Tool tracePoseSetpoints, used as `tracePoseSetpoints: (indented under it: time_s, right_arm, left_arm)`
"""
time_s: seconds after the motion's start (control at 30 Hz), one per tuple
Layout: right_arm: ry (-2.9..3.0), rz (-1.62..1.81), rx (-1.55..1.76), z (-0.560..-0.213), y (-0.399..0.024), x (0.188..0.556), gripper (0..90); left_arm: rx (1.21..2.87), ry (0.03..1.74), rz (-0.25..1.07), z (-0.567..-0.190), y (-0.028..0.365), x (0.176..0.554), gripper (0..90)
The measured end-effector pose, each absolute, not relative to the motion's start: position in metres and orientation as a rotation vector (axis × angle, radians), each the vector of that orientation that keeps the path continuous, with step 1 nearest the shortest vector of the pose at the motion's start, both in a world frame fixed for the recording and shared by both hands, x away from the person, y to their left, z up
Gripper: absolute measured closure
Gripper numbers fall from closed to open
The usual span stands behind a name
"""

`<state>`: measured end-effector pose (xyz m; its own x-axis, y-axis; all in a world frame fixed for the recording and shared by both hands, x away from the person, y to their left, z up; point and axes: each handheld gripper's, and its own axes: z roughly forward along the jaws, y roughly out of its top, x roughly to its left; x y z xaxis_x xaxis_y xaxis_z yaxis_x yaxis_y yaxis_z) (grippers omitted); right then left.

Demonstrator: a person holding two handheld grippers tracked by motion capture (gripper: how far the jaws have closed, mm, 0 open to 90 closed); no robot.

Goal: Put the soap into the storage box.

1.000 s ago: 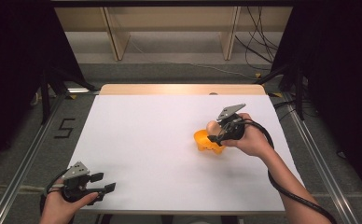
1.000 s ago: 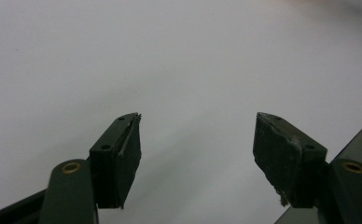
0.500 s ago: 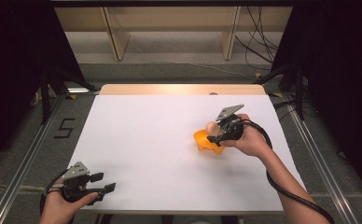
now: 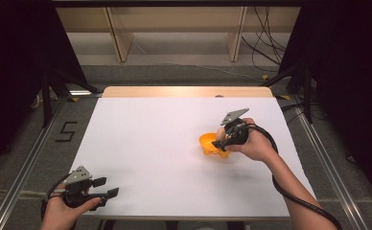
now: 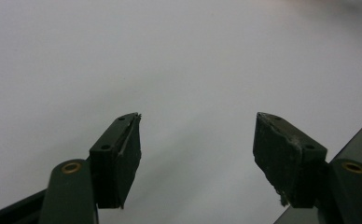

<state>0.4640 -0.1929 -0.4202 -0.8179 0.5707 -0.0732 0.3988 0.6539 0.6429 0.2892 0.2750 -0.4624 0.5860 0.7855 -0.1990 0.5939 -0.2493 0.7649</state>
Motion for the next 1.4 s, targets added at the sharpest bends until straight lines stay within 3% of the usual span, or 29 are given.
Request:
tracePoseSetpoints:
  time_s: [0.73, 1.4]
  right_arm:
    - [2.622, 0.926, 0.813, -0.422, -0.188, 0.466, 34.0]
    - [2.569, 1.012, 0.856, -0.415, -0.195, 0.457, 55.9]
  left_arm:
    - [1.97, 1.094, 0.281, -0.462, 0.276, 0.289, 32.0]
    - [1.973, 1.098, 0.284, -0.461, 0.276, 0.289, 32.0]
